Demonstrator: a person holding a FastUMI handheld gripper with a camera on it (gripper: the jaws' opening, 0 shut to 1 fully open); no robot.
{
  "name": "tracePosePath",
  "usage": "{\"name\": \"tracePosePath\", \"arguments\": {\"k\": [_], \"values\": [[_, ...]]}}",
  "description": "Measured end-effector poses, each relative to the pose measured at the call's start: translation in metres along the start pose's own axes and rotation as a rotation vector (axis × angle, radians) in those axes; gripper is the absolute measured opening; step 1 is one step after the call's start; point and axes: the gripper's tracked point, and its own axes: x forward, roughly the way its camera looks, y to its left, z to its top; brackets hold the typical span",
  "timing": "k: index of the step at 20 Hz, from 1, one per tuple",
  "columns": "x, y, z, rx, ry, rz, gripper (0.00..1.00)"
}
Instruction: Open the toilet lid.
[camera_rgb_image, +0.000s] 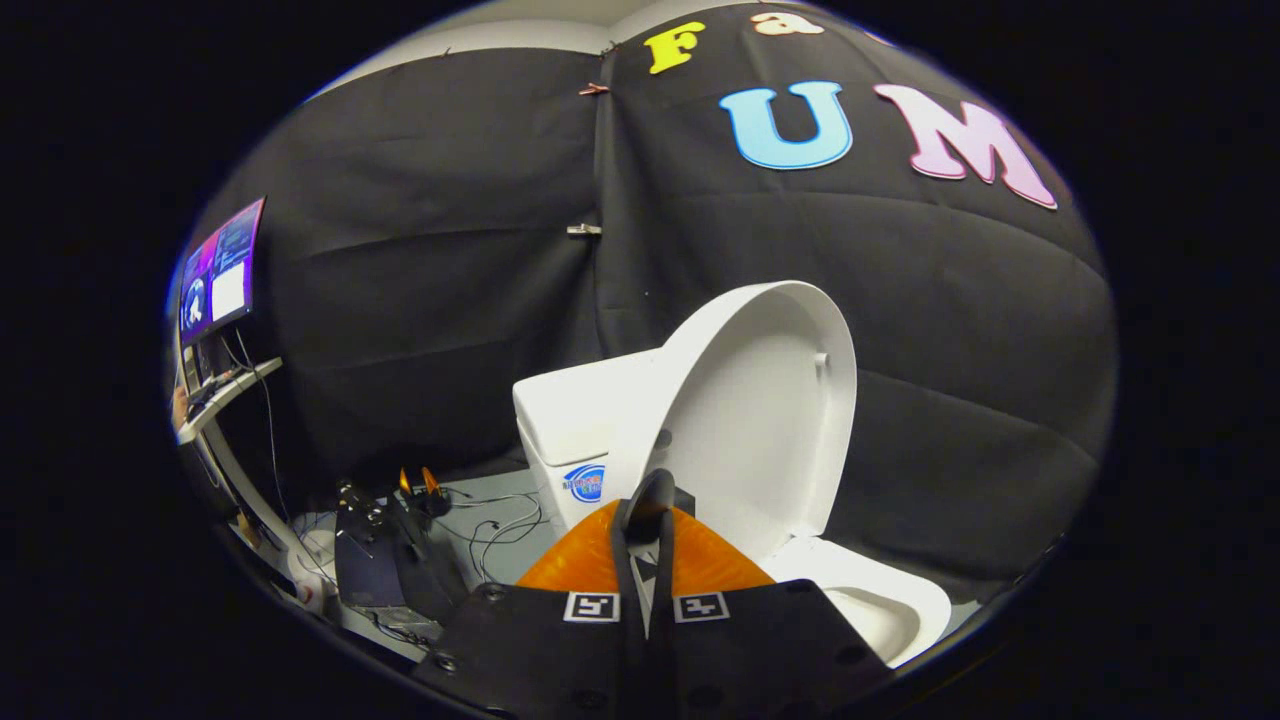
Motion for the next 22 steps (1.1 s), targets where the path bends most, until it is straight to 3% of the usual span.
{"name": "tracePosePath", "arguments": {"k": [9,12,18,20,22], "values": [[0.019,0.014,0.002,-0.068,0.032,0.016,0.05],[0.016,0.018,0.002,-0.021,0.04,0.042,0.06],[0.01,0.026,-0.013,-0.009,0.051,0.102,0.42],[0.003,0.027,-0.005,0.006,0.011,0.12,0.63],[-0.009,0.012,0.005,0.001,-0.065,0.08,0.87]]}}
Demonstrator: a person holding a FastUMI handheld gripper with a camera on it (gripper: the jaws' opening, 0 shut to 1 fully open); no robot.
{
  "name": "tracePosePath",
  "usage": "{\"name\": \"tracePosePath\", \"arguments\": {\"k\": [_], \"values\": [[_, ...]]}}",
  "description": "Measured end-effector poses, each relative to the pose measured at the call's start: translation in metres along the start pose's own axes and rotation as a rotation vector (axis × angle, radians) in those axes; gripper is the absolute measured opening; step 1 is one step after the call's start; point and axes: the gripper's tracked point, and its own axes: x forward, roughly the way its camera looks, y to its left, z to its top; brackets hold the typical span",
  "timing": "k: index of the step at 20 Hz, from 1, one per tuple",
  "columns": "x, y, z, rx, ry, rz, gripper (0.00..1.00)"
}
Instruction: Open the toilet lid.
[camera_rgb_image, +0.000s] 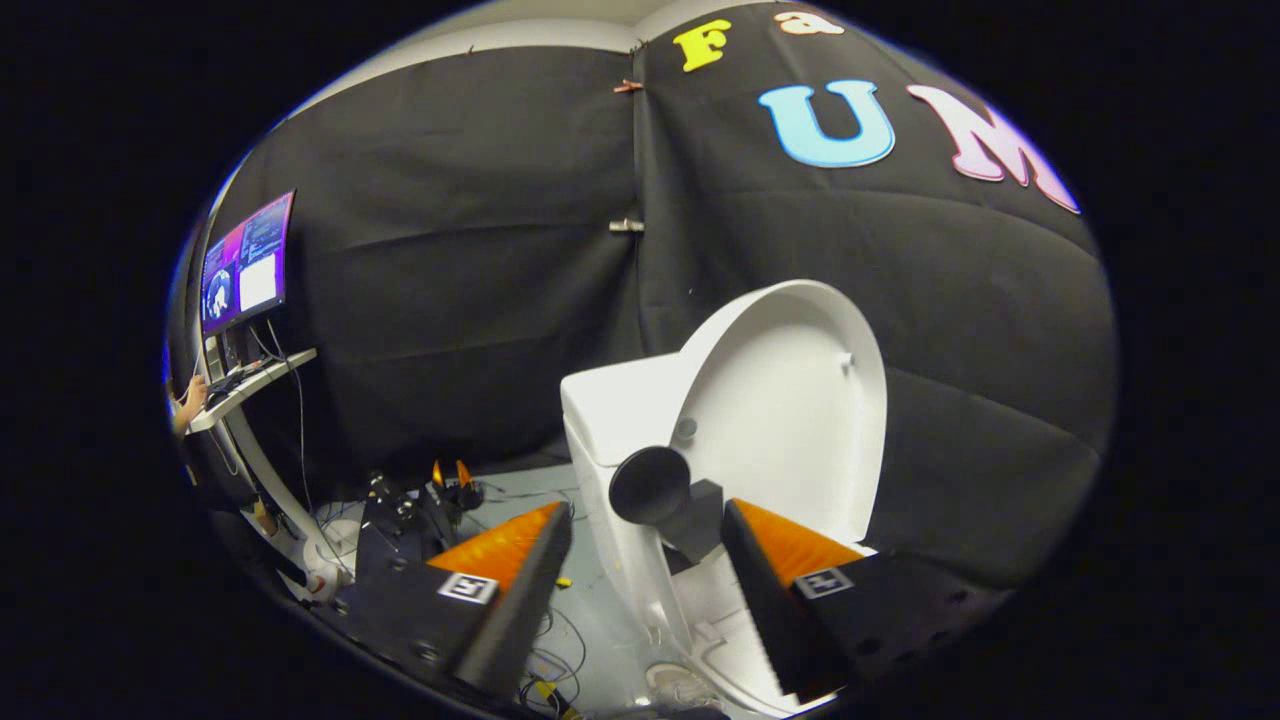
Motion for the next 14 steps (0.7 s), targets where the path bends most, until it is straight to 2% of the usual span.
{"name": "tracePosePath", "arguments": {"k": [1,7,14], "values": [[-0.003,-0.01,0.008,-0.008,-0.024,-0.034,0.99],[-0.058,-0.059,0.035,0.051,-0.149,-0.162,0.98],[-0.163,-0.113,0.006,0.051,-0.125,-0.305,1.0]]}}
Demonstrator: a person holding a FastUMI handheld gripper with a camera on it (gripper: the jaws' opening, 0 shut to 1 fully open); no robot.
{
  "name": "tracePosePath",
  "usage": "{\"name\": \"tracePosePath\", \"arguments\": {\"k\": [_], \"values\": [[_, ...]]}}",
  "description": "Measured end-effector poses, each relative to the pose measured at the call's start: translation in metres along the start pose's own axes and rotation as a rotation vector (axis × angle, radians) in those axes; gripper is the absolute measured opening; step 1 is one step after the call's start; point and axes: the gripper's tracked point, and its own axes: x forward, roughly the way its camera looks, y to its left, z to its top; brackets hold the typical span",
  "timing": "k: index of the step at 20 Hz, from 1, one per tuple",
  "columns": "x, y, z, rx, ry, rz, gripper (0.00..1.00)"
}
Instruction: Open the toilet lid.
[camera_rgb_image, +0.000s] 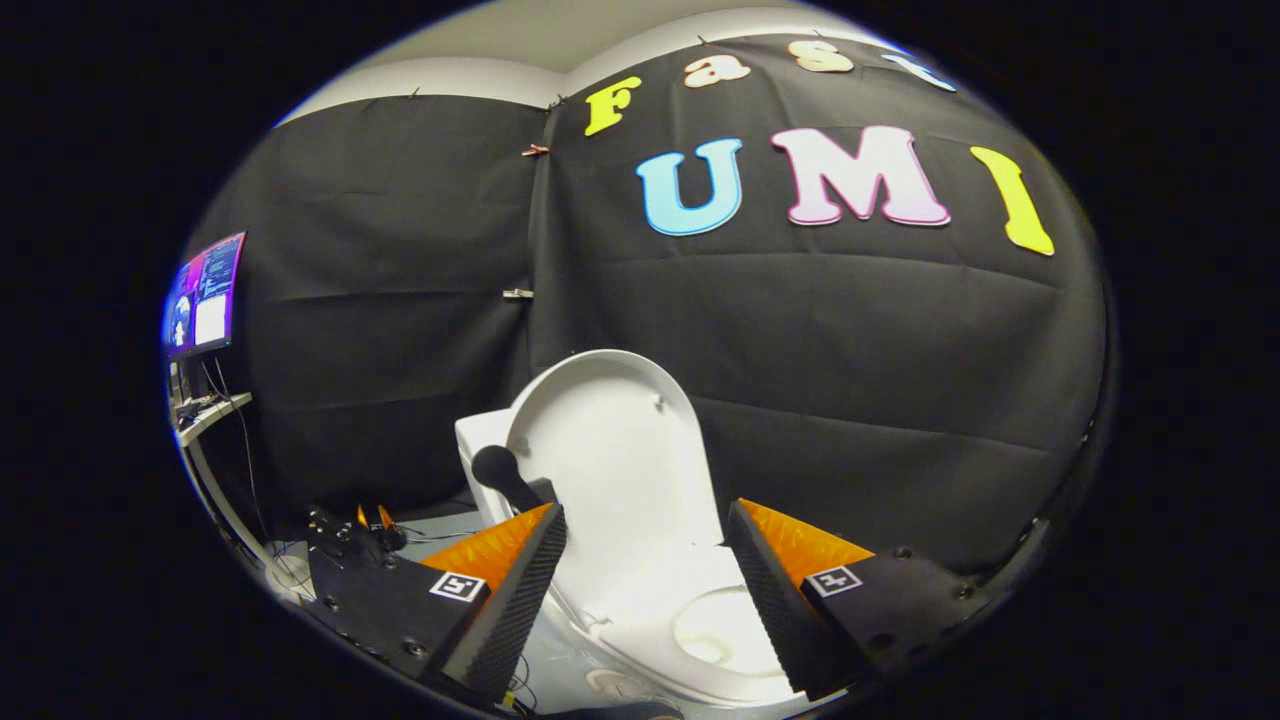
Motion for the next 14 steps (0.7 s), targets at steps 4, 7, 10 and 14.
{"name": "tracePosePath", "arguments": {"k": [4,7,10,14], "values": [[-0.061,-0.057,-0.015,0.063,0.019,-0.127,1.0],[-0.106,-0.086,-0.034,0.121,0.037,-0.2,0.99],[-0.135,-0.098,-0.041,0.174,0.011,-0.224,0.99],[-0.149,-0.123,-0.029,0.13,-0.059,-0.275,0.99]]}}
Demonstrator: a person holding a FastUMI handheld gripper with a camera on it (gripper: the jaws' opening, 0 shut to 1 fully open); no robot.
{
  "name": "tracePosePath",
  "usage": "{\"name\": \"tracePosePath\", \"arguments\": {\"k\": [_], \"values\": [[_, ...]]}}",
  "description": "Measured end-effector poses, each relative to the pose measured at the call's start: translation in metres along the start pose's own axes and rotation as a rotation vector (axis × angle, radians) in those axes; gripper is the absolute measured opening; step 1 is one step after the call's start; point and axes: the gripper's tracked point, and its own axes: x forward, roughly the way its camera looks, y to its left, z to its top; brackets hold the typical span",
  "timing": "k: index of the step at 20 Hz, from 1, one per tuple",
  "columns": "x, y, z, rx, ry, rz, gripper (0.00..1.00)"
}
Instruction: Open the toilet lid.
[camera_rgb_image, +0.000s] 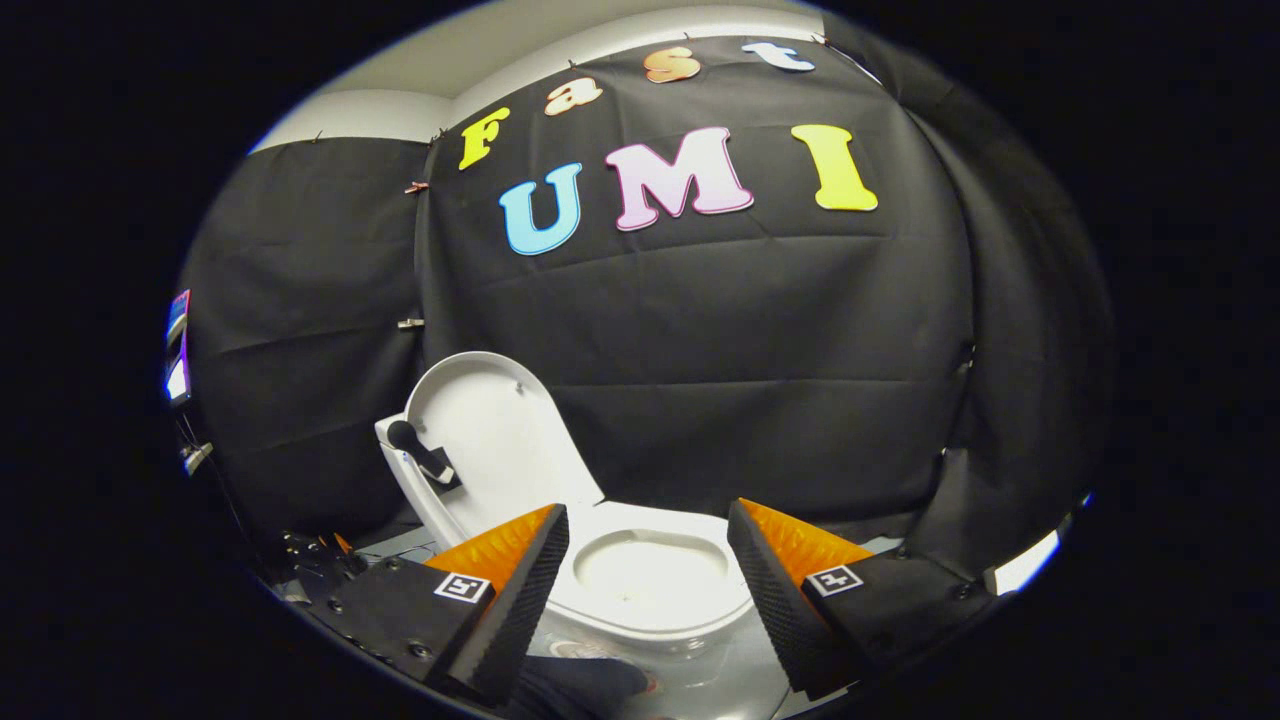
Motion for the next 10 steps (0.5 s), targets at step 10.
{"name": "tracePosePath", "arguments": {"k": [10], "values": [[-0.004,-0.038,0.044,-0.111,-0.208,-0.135,0.98]]}}
